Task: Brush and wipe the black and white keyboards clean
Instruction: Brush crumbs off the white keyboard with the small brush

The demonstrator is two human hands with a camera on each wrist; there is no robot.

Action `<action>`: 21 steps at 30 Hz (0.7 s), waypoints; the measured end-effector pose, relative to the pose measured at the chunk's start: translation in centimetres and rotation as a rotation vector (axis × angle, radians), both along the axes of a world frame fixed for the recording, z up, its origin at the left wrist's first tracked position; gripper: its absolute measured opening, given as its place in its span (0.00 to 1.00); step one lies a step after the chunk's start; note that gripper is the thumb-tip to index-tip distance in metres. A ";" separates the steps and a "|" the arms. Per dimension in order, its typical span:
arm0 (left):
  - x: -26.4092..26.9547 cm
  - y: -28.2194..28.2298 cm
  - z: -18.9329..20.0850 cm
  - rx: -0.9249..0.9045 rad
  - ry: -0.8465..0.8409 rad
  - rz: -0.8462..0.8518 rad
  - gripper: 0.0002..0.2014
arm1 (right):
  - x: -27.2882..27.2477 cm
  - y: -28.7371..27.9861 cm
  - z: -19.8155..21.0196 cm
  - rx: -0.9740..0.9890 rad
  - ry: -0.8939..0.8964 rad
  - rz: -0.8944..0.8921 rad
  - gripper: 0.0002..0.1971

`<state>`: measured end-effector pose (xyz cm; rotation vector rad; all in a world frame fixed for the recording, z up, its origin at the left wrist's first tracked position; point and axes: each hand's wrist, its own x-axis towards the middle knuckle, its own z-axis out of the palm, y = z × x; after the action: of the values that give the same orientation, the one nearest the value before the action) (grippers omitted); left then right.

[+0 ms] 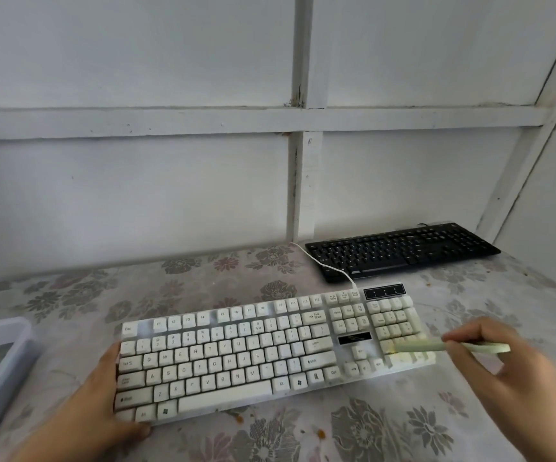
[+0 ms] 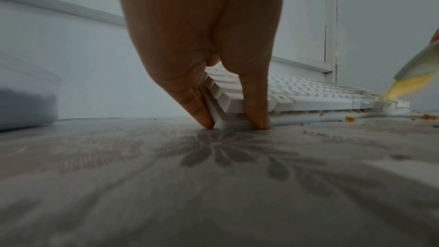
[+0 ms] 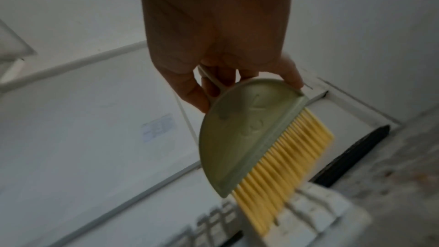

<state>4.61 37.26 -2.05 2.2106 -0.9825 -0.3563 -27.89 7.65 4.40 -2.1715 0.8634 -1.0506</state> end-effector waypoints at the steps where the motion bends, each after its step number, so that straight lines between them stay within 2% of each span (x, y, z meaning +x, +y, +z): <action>1: 0.0 0.0 0.1 0.004 0.000 0.002 0.54 | 0.3 0.5 0.1 0.002 -0.019 0.039 0.18; 4: -0.3 -0.2 0.5 0.006 0.006 0.004 0.54 | 0.9 1.3 -0.2 0.070 -0.039 0.138 0.18; 10: -0.1 0.0 0.2 0.015 -0.002 0.005 0.54 | -0.8 -1.8 -0.7 0.077 -0.050 -0.037 0.19; 16: -0.1 0.1 0.2 0.020 0.013 -0.008 0.53 | -1.3 -2.3 -0.5 0.140 -0.041 0.009 0.16; 19: 0.0 0.2 0.1 0.026 0.014 -0.014 0.52 | -1.7 -2.6 -0.2 0.065 -0.002 -0.132 0.18; 21: 0.0 0.2 0.1 0.027 0.020 -0.015 0.52 | -1.3 -1.7 0.7 -0.004 -0.020 -0.129 0.11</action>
<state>4.61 37.46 -1.97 2.2206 -0.9892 -0.4005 -29.20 5.92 5.15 -2.1280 1.0044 -1.1350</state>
